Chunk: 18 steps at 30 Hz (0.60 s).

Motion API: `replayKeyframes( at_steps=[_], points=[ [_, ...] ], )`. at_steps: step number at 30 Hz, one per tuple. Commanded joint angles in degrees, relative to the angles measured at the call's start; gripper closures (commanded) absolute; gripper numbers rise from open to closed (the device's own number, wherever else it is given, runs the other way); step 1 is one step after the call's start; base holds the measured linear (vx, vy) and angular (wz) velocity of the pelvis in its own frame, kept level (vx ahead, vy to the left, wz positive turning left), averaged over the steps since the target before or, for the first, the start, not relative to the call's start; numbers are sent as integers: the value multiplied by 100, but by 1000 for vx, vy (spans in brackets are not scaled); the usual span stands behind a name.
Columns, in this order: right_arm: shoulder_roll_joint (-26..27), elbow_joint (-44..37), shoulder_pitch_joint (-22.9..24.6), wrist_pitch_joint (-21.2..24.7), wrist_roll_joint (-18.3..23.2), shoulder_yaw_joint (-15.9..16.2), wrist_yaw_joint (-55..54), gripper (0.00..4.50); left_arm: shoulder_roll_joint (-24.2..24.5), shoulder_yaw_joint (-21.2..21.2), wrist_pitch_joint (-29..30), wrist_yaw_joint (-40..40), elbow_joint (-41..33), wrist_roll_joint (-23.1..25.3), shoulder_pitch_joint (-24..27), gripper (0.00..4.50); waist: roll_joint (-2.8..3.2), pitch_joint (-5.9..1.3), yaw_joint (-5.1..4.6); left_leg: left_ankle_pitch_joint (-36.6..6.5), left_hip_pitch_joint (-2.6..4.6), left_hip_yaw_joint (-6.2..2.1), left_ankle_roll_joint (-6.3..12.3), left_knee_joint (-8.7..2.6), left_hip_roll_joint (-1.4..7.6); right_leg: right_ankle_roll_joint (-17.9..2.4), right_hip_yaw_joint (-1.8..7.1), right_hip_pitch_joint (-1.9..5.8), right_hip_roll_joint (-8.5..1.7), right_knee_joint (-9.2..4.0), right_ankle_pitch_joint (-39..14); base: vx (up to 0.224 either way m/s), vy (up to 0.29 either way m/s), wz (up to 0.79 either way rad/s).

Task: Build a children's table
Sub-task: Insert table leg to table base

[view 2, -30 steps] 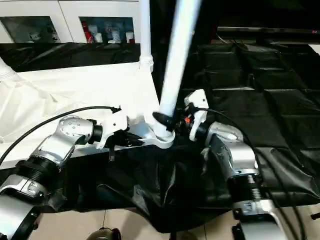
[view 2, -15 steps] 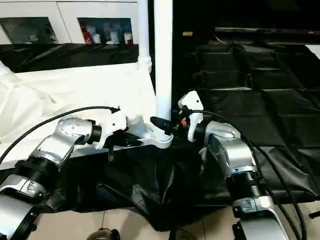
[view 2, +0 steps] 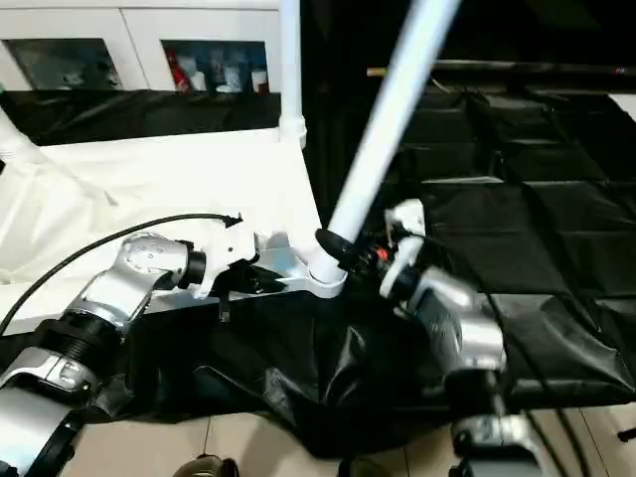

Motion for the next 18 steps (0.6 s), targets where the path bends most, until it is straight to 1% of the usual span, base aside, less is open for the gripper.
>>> replayKeyframes(
  at_steps=[1,2,3,4,5,6,8,9,10,11,12,13,14,15,16,17,18],
  points=[
    [21,412,280,61,-161,-81,-296,263,-24,10,-170,-27,-112,-96,-191,450,12,-540,22,-1051,45,-63,338,-315,109,-1162,260,451,-294,-406,-1375,0,0,0],
    [117,443,376,13,-88,-166,-356,263,-33,12,-189,-3,-69,-79,-216,450,37,-540,22,-1092,49,-66,317,-315,110,-1160,265,445,-305,-417,-1410,0,0,0],
    [117,443,376,13,-88,-166,-356,263,-33,12,-189,-3,-69,-79,-216,450,30,-535,26,-1172,58,-62,309,-320,112,-1143,264,431,-304,-432,-1457,0,0,0],
    [169,440,450,-52,-78,-189,-396,263,-37,15,-198,10,-44,-70,-231,450,34,-535,25,-1196,55,-72,294,-327,111,-1132,259,441,-305,-434,-1481,0,0,0],
    [203,439,495,-102,-80,-206,-419,263,-40,19,-206,18,-23,-63,-242,450,23,-541,23,-1205,59,-75,286,-332,112,-1124,256,446,-301,-432,-1469,0,0,0],
    [221,371,562,-153,-123,-173,-433,263,-41,21,-213,23,-3,-56,-255,450,38,-526,22,-1230,58,-78,279,-338,112,-1123,256,441,-301,-436,-1489,0,0,0],
    [157,174,678,-353,-359,43,-458,263,-41,25,-231,35,32,-36,-274,450,34,-525,26,-1275,75,-77,264,-343,116,-1087,255,430,-298,-450,-1542,0,0,0],
    [86,32,720,-499,-553,198,-481,263,-38,24,-241,34,49,-28,-284,450,38,-508,22,-1292,63,-77,254,-347,109,-1068,257,428,-297,-452,-1573,0,0,0],
    [86,32,720,-499,-553,198,-481,263,-38,24,-241,34,49,-28,-284,450,31,-506,21,-1299,66,-74,249,-349,100,-1039,254,431,-288,-463,-1610,0,0,0],
    [-39,-200,724,-634,-860,477,-455,263,-32,15,-267,36,84,-18,-299,450,26,-502,18,-1300,68,-83,226,-356,105,-1009,256,435,-293,-460,-1649,0,0,0],
    [-59,-243,717,-647,-924,531,-455,263,-32,12,-272,37,91,-15,-302,450,10,-487,9,-1326,70,-82,219,-361,100,-961,256,436,-285,-465,-1722,0,0,0],
    [-73,-284,710,-658,-986,579,-454,263,-33,8,-278,37,98,-13,-305,450,16,-487,4,-1340,73,-80,220,-362,100,-962,261,436,-287,-468,-1753,0,0,0],
    [-131,-371,662,-612,-1133,795,-322,263,-40,-5,-289,40,101,-11,-294,450,-3,-474,-4,-1394,80,-74,239,-362,98,-945,264,428,-293,-489,-1862,0,0,0],
    [-149,-392,644,-590,-1170,860,-282,263,-44,-10,-290,42,100,-10,-290,450,-3,-474,-2,-1403,78,-82,247,-365,98,-933,261,437,-297,-489,-1938,0,0,0],
    [-150,-393,643,-589,-1172,865,-279,263,-44,-10,-290,43,100,-10,-290,450,-9,-471,-5,-1402,82,-81,257,-368,101,-928,262,433,-295,-495,-1952,0,0,0],
    [-161,-406,618,-545,-1184,930,-242,263,-50,-16,-294,46,99,-8,-283,450,-2,-464,-9,-1422,81,-81,270,-368,101,-915,262,430,-296,-503,-1994,0,0,0],
    [-165,-408,607,-529,-1177,957,-233,263,-54,-19,-296,48,97,-6,-279,450,-28,-463,-15,-1406,79,-84,283,-373,105,-906,260,432,-297,-498,-2011,0,0,0]
  ],
)
